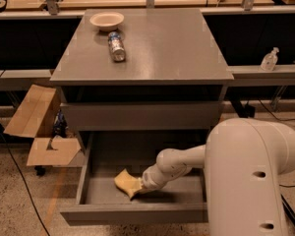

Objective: Pick sponge from middle drawer and place on counter

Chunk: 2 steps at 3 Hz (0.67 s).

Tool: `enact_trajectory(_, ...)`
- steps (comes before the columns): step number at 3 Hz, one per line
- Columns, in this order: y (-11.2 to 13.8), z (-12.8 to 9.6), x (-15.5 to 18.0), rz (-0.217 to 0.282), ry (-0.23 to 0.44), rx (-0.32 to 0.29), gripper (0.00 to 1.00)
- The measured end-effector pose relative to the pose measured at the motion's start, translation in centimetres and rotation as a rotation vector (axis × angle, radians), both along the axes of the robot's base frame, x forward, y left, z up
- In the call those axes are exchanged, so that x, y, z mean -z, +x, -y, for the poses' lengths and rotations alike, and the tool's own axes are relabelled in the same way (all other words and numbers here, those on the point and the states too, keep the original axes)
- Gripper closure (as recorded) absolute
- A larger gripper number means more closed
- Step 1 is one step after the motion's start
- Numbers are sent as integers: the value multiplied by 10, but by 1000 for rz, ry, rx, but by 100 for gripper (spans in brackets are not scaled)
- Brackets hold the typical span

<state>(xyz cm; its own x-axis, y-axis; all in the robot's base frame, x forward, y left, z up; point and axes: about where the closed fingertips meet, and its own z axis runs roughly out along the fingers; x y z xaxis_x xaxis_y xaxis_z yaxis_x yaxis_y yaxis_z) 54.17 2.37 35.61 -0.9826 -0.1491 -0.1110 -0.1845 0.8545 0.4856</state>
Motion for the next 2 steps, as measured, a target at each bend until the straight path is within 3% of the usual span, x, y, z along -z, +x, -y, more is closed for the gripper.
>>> enact_trajectory(1,9,9,-33,48,31,-9,100)
enact_trajectory(2,18,23,-92,108,94,-57,100)
